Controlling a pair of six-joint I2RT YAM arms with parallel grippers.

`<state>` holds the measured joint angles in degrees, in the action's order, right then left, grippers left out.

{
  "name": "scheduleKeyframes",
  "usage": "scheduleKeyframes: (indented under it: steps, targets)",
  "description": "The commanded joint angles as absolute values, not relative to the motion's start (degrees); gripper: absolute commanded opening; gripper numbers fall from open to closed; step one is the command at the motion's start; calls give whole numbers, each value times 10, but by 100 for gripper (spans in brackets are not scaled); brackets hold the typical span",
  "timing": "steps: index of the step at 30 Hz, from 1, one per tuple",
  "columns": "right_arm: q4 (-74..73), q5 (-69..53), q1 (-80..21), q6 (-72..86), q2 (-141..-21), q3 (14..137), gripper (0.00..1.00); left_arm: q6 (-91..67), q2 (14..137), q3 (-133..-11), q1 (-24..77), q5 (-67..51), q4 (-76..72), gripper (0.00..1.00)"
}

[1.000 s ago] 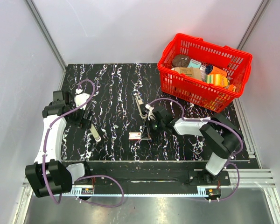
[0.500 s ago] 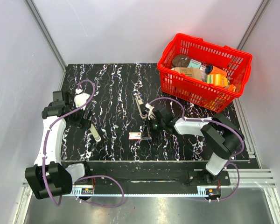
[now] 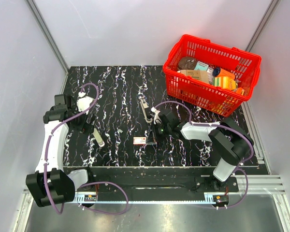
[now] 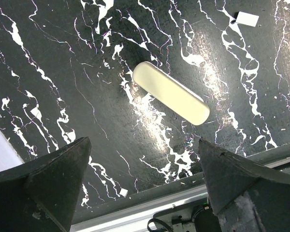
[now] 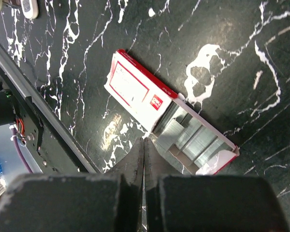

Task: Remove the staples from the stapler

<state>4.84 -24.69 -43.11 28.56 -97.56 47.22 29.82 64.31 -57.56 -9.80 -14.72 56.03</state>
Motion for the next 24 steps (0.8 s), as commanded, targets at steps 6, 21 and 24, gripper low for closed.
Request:
scheduleKeyframes:
  steps: [6, 21, 24]
  targets:
    - [76, -253, -425, 301, -918, 430, 0, 309, 624, -572, -98, -135, 550, 99]
    - [53, -231, -425, 295, -951, 454, 0, 312, 615, -570, -98, -133, 551, 99]
    - [53, -228, -426, 296, -954, 459, 0, 311, 617, -570, -97, -134, 551, 99]
